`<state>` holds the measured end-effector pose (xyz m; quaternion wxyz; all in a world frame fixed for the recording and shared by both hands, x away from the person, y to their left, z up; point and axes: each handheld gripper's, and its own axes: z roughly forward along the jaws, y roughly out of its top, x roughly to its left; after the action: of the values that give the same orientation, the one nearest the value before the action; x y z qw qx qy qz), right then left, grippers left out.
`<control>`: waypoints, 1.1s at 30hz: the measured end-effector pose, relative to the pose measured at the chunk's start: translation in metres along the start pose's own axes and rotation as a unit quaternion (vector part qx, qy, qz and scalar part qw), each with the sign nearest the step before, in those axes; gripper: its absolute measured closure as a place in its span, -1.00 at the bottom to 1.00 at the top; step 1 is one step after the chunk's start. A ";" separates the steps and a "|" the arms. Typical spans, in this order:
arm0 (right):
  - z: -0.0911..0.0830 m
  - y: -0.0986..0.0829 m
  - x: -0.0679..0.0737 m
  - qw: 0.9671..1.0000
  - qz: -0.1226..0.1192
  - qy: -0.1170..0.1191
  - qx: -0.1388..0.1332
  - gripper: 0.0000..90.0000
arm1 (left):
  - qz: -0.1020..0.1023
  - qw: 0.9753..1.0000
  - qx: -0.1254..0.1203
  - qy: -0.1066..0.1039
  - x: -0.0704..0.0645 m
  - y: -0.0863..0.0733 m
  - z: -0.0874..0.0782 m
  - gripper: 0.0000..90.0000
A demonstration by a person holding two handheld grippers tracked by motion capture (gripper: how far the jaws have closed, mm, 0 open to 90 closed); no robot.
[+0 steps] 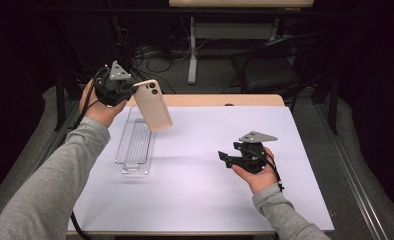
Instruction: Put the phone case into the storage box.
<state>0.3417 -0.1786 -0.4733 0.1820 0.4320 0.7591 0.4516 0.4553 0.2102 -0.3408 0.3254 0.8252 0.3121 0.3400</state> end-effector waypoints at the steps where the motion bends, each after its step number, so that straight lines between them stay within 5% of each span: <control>1: 0.000 0.000 0.000 1.000 -0.001 0.000 -0.001 -0.26 | 0.005 1.000 -0.001 0.004 0.001 0.000 0.000 0.76; 18: 0.012 0.003 -0.006 1.000 0.001 0.001 0.002 -0.28 | 0.061 0.997 -0.028 0.046 0.007 -0.007 0.016 0.76; 33: 0.017 0.003 -0.005 1.000 -0.004 -0.004 0.008 -0.32 | 0.065 0.993 -0.024 0.092 0.023 -0.025 0.024 0.76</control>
<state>0.3571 -0.1727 -0.4801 0.1831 0.4324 0.7637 0.4431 0.4796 0.2340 -0.3644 0.2920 0.8011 0.2786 0.4421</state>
